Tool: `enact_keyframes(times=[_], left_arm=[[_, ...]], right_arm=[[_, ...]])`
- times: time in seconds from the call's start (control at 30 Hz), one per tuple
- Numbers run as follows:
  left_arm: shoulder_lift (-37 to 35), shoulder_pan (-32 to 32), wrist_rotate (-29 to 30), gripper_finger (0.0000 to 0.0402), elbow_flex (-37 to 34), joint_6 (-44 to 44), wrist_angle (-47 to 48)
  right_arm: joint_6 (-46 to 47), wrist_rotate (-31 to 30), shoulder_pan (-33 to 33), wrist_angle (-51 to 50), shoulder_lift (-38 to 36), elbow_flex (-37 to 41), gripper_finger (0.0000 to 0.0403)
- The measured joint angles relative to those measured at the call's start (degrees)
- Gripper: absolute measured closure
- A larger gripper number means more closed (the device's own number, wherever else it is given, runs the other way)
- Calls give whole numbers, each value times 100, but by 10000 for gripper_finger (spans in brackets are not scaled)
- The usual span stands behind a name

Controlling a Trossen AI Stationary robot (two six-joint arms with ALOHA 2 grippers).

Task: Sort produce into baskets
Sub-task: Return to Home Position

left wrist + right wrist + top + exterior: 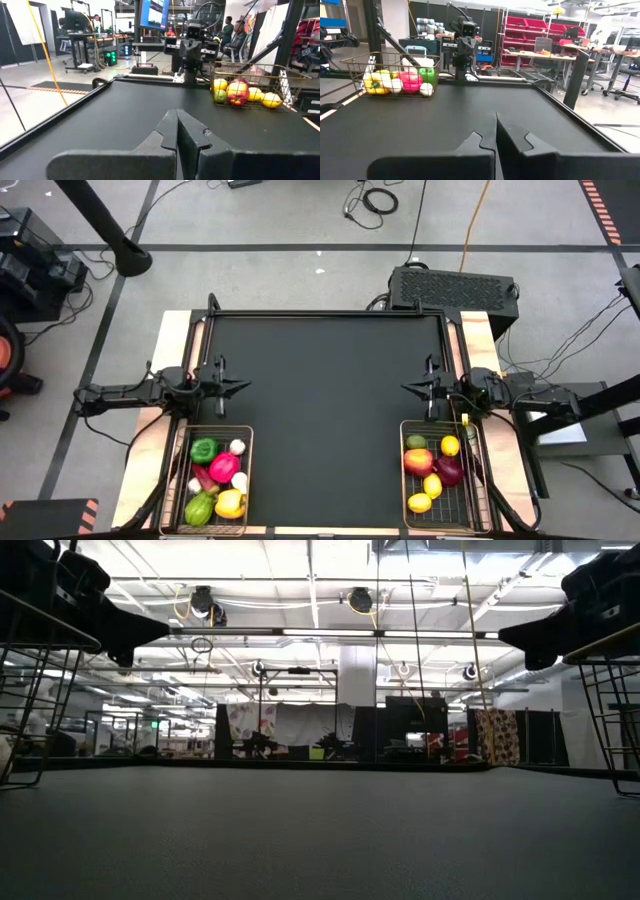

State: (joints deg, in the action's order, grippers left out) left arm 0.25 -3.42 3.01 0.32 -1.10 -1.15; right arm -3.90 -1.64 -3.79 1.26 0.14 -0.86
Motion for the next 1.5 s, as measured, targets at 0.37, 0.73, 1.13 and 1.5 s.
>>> enact_keyframes(times=[0.37,0.73,1.13,1.5], left_arm=[[0,0,8,400,-2,0,-2],[0,0,15,400,-2,0,-3],[0,0,37,400,-4,0,-4],[0,0,35,400,-4,0,-7]], right_arm=[[17,-1,2,2,0,0,403],[577,-3,2,9,0,0,403],[625,-1,2,13,0,0,403],[625,-1,4,17,0,0,403]])
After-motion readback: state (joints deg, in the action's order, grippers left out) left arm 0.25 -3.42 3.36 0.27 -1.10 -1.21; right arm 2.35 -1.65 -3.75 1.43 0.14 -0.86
